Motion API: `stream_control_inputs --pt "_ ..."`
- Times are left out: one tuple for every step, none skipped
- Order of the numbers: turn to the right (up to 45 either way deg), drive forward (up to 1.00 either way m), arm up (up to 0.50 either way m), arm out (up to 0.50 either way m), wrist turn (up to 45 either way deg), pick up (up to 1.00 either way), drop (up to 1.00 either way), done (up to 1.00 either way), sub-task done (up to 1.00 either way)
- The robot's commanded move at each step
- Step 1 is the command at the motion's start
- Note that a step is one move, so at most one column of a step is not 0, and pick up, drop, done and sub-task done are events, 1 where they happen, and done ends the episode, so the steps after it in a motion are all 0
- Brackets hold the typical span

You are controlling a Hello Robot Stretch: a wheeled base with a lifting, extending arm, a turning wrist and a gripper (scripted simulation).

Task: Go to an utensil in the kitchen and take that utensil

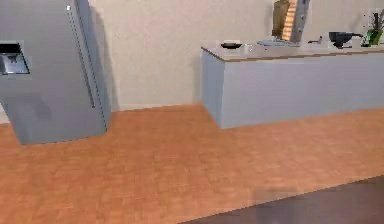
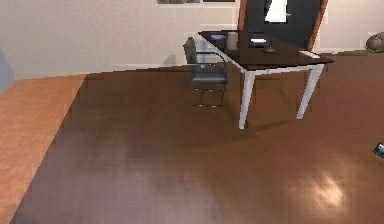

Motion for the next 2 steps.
stream_control_inputs --pt "0.0 1.00 0.00 0.00 0.0 0.00 0.00 0.00 0.00" --pt "0.0 1.00 0.00 0.00 0.0 0.00 0.00 0.00 0.00"
